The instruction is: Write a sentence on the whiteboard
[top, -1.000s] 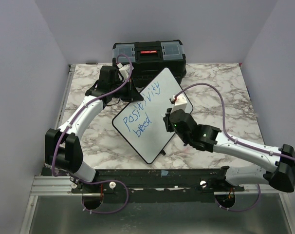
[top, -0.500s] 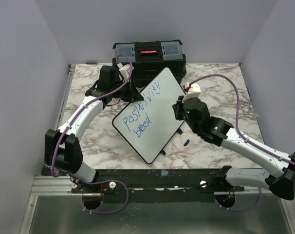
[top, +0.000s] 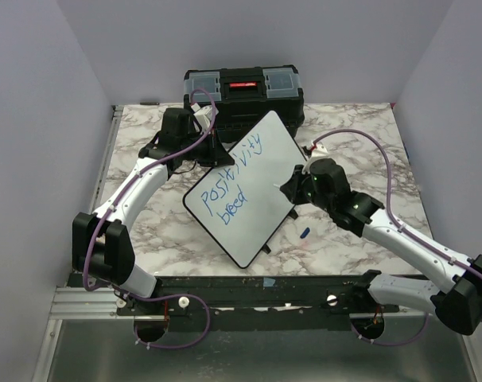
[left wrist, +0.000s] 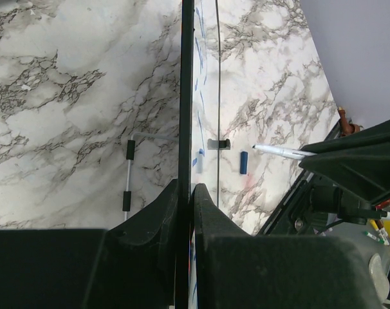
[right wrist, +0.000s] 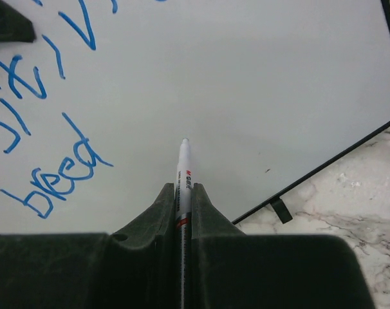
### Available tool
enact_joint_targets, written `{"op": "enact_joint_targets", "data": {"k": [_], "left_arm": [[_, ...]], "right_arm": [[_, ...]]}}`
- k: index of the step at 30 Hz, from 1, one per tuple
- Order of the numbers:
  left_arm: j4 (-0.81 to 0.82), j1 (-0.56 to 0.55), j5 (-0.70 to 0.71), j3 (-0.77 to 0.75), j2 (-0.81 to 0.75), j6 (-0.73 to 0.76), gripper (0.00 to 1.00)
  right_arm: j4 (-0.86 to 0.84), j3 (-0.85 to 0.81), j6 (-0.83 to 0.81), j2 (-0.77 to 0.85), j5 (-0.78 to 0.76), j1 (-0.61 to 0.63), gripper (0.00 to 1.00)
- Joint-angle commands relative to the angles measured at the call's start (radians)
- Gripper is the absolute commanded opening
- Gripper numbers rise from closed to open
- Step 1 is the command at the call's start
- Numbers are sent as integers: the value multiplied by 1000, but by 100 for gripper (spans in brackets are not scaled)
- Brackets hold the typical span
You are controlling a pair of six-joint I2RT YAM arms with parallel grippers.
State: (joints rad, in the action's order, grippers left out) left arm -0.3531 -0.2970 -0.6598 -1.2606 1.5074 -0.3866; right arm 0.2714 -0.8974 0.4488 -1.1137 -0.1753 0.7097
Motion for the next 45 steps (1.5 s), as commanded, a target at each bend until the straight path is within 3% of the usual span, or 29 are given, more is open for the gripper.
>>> {"op": "enact_joint_targets", "data": {"k": [1,30,45], "left_arm": [[14,-5,35,10,-28,65,0],[-4,-30,20,-40,35,72,0],[-12,-31,25,-51,51,86,0]], "right_arm": [[-8,36,27,-1,99,-15,1],[-119,48,-69,-27,289,-18,1],[-144,13,-72,-91,295,-16,1]]}}
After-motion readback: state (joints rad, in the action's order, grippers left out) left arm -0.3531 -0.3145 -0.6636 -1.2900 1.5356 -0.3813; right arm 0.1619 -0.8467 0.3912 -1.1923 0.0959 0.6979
